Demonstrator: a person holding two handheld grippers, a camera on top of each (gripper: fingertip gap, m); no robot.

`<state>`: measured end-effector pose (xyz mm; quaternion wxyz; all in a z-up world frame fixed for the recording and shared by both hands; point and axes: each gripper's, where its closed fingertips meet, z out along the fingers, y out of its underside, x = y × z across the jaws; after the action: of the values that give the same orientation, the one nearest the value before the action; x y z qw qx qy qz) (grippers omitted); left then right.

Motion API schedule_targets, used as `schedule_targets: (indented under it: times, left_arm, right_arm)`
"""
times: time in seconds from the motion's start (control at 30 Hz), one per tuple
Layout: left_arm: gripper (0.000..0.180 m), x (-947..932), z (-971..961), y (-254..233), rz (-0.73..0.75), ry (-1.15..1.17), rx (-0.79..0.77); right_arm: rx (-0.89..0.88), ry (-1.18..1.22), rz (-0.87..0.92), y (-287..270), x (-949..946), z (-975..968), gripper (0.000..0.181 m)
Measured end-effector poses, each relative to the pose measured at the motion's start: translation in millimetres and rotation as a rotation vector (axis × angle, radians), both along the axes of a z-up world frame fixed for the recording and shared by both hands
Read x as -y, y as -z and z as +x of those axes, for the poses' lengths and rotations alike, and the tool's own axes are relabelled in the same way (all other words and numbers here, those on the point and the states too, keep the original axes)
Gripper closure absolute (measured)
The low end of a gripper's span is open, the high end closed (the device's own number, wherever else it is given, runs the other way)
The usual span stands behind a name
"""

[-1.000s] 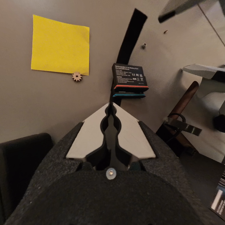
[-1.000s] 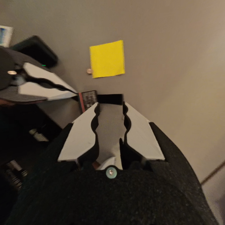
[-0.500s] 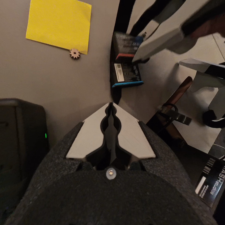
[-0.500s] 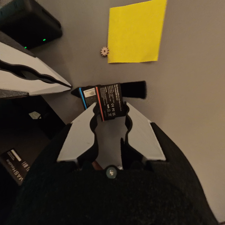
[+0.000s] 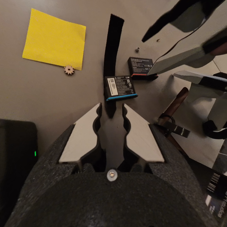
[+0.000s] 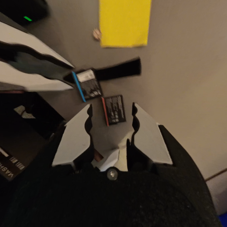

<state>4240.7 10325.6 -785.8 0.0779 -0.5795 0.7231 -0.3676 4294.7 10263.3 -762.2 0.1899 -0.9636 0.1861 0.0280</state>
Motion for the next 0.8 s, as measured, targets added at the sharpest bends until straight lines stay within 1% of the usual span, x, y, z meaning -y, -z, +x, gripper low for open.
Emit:
schedule_targets:
  times: [0.03, 0.07, 0.13, 0.2, 0.23, 0.27, 0.3, 0.5, 0.63, 0.73, 0.8]
  left_arm:
    - [0.15, 0.6, 1.9, 1.2, 0.017, 0.007, 0.009]
    - [0.153, -0.5, 3.2, 2.6, 0.048, 0.014, 0.022]
    - [0.167, -6.0, 5.5, 5.5, 0.13, 0.025, 0.055]
    - [0.171, -8.3, 6.4, 6.0, 0.136, 0.019, 0.055]
    - [0.174, -9.6, 6.8, 6.0, 0.12, 0.008, 0.046]
    - [0.179, -11.2, 7.3, 6.2, 0.105, 0.0, 0.04]
    - [0.18, -11.9, 7.2, 6.3, 0.086, -0.002, 0.032]
    - [0.18, -12.6, -4.5, 5.7, 0.022, -0.037, -0.05]
    - [0.18, -14.5, -23.7, 5.4, 0.001, -0.044, -0.079]
    - [0.18, -15.0, -35.4, 5.4, -0.017, -0.045, -0.096]
    - [0.18, -14.2, -41.6, 5.2, -0.033, -0.044, -0.116]
  right_arm:
    - [0.012, -0.042, 0.055, -9.2, -13.1, -7.8, 0.12]
    - [0.019, -0.086, 0.07, -10.0, -22.6, -16.3, 0.12]
    - [0.025, -0.152, 0.011, 10.1, -28.8, -27.1, 0.119]
    - [-0.013, -0.182, -0.014, 29.6, -34.0, -35.4, 0.122]
    - [0.034, -0.18, 0.023, 27.9, -40.3, -29.4, 0.136]
    - [0.023, -0.171, 0.023, 28.8, -41.8, -28.4, 0.14]
    - [-0.006, -0.144, 0.019, 28.7, -42.1, -27.7, 0.141]
    - [0.015, -0.038, 0.045, 12.6, -42.3, -6.6, 0.141]
    - [-0.044, -0.097, 0.012, 24.1, -45.5, -15.8, 0.141]
    - [-0.055, -0.148, 0.037, 22.6, -56.7, -30.2, 0.141]
    - [-0.06, -0.176, 0.011, 28.4, -57.4, -38.8, 0.14]
